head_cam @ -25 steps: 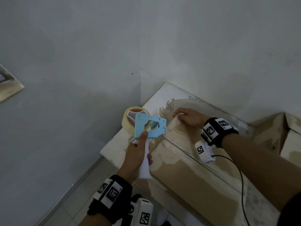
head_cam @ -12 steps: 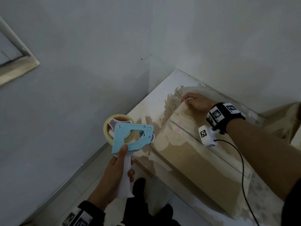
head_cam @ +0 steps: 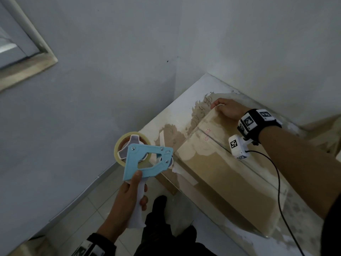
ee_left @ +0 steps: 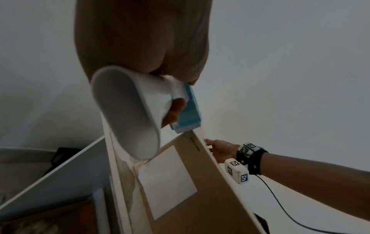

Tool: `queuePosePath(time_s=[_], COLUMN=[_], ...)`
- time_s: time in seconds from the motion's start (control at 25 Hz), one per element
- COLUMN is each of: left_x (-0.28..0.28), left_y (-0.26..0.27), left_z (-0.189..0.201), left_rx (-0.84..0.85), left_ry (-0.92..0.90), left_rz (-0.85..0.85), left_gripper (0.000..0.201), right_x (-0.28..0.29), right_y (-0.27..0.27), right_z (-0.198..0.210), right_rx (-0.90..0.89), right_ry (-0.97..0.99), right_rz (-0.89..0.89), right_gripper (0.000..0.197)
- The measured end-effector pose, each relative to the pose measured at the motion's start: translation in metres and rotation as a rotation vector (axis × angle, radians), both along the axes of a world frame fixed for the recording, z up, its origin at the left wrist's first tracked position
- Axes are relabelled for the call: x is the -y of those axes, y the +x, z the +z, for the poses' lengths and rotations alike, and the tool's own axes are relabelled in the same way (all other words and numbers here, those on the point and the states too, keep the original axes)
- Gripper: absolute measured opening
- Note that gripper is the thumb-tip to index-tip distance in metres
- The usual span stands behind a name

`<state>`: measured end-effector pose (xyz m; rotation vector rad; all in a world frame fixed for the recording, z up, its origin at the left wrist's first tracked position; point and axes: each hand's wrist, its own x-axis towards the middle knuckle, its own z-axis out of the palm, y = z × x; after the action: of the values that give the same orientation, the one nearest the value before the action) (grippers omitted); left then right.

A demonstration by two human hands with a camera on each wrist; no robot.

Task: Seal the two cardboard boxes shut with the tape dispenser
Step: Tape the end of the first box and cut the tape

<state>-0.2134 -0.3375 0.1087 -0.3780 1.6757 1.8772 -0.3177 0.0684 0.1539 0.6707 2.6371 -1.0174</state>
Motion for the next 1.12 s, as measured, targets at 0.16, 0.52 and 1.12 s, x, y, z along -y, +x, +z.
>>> queuePosePath(time_s=[0.16,0.52,1.12], left_x=[-0.006,0.011,-0.059], left_y=[0.001,0.001,-0.051], left_z=[-0.009,-0.021,0.0], left_rx=[-0.143,-0.388,0.115], left_ry=[-0.031,-0.141,0.365], left_rz=[-0.111,-0.249,0.212], left_gripper=[0.088,0.056,0.058], right_x=[0.0,0.004,-0.003], right_y=[0.0,0.003,-0.001], right_z=[0.0,-0.001,0.006], right_rx=[0.007,-0.003,-0.102], right_ry=[0.005,0.016,0.377], right_rz=[-0.004,-0.005,0.306], right_gripper=[0.024,0.027,0.029])
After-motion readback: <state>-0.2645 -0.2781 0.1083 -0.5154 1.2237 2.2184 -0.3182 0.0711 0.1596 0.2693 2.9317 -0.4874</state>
